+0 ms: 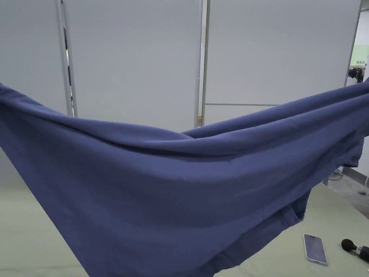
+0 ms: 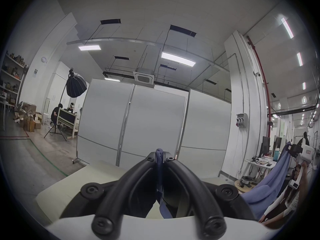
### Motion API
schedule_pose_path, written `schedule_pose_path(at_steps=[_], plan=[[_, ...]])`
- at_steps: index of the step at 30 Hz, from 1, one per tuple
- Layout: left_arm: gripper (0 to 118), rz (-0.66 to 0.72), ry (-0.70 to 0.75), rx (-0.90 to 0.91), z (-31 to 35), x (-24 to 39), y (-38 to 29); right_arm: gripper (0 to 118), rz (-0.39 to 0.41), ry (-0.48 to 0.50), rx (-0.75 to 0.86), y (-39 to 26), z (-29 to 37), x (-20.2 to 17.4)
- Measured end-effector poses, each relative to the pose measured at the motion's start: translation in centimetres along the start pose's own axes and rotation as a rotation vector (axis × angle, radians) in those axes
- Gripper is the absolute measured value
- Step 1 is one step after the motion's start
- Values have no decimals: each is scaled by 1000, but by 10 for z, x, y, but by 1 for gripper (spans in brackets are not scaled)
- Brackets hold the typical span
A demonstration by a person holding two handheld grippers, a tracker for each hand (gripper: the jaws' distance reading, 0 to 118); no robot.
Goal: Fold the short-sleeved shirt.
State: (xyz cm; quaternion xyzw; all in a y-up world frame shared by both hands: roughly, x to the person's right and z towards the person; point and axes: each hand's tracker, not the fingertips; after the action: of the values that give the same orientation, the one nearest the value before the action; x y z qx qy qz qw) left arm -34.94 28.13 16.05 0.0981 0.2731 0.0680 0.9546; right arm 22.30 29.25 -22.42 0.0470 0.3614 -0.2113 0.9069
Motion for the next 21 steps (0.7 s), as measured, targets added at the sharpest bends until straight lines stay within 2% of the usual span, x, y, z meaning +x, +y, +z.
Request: schedule_pose_path(at_steps=[8, 10, 18, 21], plan=[[3, -44, 53, -89, -69, -3, -24, 4, 30, -84, -51, -20, -56, 20], [3, -34, 75, -109, -96, -3, -29, 4, 48, -146, -79, -26, -81, 24], [3, -102, 157, -203, -250, 8, -63, 4, 88, -240, -150, -69, -224, 49], [3, -86, 179, -221, -304, 14, -82, 4, 118, -292, -173, -91, -287, 62]])
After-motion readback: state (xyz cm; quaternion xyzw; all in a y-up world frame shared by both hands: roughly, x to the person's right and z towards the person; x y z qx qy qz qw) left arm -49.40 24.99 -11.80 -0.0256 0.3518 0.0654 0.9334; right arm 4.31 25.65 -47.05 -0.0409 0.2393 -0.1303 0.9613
